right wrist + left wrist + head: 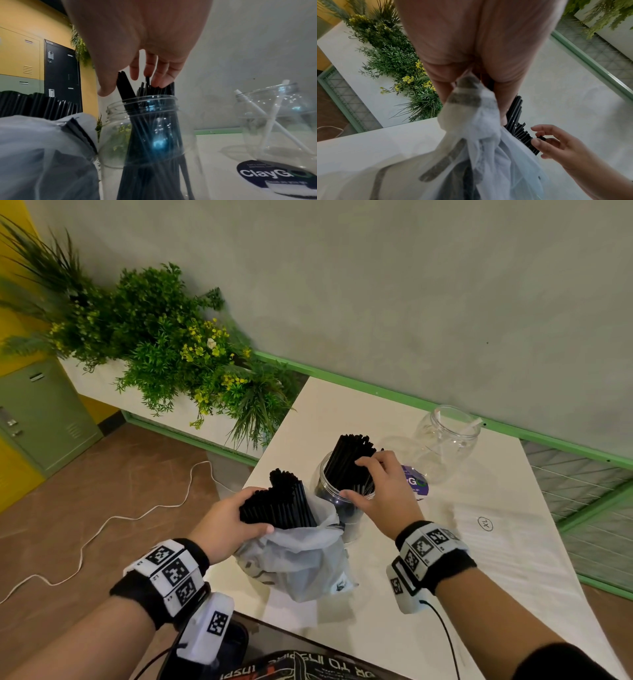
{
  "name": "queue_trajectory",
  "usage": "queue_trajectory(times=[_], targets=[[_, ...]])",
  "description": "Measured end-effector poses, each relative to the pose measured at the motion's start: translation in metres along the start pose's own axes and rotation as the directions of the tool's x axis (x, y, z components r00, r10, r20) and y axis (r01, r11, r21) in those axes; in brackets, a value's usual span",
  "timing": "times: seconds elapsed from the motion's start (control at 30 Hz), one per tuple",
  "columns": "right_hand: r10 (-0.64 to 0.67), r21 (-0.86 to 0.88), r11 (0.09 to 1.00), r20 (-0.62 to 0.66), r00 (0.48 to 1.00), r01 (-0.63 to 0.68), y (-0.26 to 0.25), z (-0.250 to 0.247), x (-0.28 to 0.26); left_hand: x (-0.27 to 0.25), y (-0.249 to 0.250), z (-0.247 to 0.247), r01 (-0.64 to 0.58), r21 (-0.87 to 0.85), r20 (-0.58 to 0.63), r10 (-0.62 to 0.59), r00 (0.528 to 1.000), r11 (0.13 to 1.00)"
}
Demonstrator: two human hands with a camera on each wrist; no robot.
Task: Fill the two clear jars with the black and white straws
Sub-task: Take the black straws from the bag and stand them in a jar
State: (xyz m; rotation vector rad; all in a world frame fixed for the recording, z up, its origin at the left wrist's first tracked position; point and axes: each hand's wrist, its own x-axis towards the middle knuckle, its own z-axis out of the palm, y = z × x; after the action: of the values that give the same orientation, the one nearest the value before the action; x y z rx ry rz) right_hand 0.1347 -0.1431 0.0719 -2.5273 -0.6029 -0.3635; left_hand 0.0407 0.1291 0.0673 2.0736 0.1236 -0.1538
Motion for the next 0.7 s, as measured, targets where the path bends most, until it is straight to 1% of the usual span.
queue_trajectory(times=[0.1, 0.17, 0.27, 0.37, 0.43, 0.5, 0.53, 0.63, 0.7], targets=[[0.074, -0.036, 0.997, 0.032, 0.997, -0.073, -0.009, 0.009, 0.008, 0.0, 0.001, 0.001, -0.006, -0.001, -0.001, 0.006, 1.0, 1.0], [0.112, -0.009, 0.994, 0.014, 0.994, -0.112, -0.011, 0.011, 0.01, -0.001, 0.001, 0.001, -0.002, 0.004, -0.004, 0.002, 1.0, 1.0], [0.135, 0.045, 0.99, -0.001, 0.991, -0.134, -0.006, 0.004, 0.009, -0.003, 0.001, 0.0, 0.007, 0.009, -0.012, -0.007, 1.0, 1.0], [0.102, 0.074, 0.992, -0.025, 0.994, -0.1, 0.003, -0.012, 0.014, -0.003, 0.0, -0.001, 0.007, 0.003, -0.009, -0.007, 1.0, 1.0], [0.088, 0.08, 0.994, -0.089, 0.992, -0.081, 0.009, -0.024, 0.022, -0.002, 0.0, -0.001, 0.008, 0.0, -0.004, -0.008, 1.0, 1.0], [0.068, 0.059, 0.996, -0.135, 0.988, -0.061, 0.015, -0.033, 0.03, -0.002, 0.0, 0.0, 0.009, -0.006, -0.004, -0.009, 1.0, 1.0], [0.051, 0.025, 0.999, -0.139, 0.989, -0.048, 0.018, -0.034, 0.032, -0.001, 0.0, 0.0, 0.008, -0.008, -0.006, -0.008, 1.0, 1.0], [0.005, -0.062, 0.998, -0.097, 0.995, -0.011, 0.029, -0.026, 0.032, -0.001, 0.001, 0.0, 0.001, -0.012, -0.007, -0.001, 1.0, 1.0], [0.02, -0.073, 0.997, -0.032, 0.999, -0.022, 0.036, -0.017, 0.029, -0.001, 0.0, 0.0, -0.001, -0.012, -0.007, 0.001, 1.0, 1.0]])
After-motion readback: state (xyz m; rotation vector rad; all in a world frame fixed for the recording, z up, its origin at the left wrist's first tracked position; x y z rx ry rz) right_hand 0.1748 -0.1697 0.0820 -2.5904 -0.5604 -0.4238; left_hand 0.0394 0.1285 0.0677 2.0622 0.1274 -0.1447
